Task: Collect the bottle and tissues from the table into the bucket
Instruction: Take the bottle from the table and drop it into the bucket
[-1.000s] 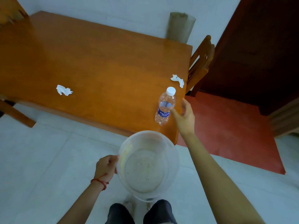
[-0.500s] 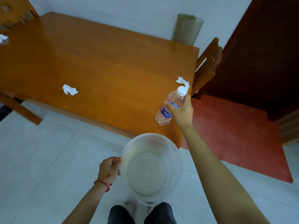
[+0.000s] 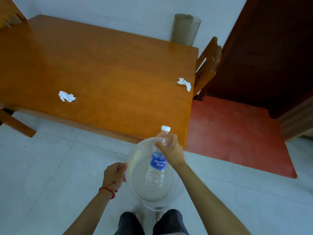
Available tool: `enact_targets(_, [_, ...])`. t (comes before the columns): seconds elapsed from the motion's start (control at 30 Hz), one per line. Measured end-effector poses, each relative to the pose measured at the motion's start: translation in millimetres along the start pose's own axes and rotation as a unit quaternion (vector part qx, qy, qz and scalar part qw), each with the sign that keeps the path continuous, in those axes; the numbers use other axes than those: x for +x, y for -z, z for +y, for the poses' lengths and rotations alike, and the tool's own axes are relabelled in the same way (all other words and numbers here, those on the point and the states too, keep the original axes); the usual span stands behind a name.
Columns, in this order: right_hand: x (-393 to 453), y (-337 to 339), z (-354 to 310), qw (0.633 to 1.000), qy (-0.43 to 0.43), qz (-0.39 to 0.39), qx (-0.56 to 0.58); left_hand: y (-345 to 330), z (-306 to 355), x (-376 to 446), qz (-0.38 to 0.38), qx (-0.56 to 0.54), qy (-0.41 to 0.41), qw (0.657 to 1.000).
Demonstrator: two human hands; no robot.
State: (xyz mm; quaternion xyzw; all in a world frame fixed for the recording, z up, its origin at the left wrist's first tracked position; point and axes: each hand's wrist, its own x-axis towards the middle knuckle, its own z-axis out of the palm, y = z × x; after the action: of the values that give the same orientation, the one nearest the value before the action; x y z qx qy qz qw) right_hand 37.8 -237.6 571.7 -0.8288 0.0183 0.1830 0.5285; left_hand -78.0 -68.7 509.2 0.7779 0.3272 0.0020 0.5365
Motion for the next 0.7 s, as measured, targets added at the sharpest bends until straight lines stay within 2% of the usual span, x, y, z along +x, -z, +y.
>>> enact_targets(0.1, [-5, -15, 24, 0.998, -0.047, -0.010, -0.044, 2, -1, -4, -0.005, -0.005, -0.001, 1.000])
enact_targets(0.23, [-15, -22, 39, 0.992, -0.066, -0.021, -0.105, 3, -1, -8, -0.018, 0.002, -0.011, 1.000])
enact_targets(0.4, [-29, -18, 52, 0.985, -0.081, 0.004, -0.150, 4, -1, -15, -0.039, -0.002, -0.026, 0.999])
enact_targets(0.5, [-45, -6, 53, 0.984, -0.042, 0.051, -0.168, 2, -1, -16, -0.053, 0.000, -0.022, 0.998])
enact_targets(0.63, [-77, 20, 61, 0.971, 0.063, 0.130, -0.193, -6, -1, -18, -0.081, 0.004, -0.034, 0.996])
enact_targets(0.7, [-92, 35, 75, 0.962, 0.064, 0.177, -0.198, -12, -1, -19, -0.097, 0.013, -0.039, 0.994])
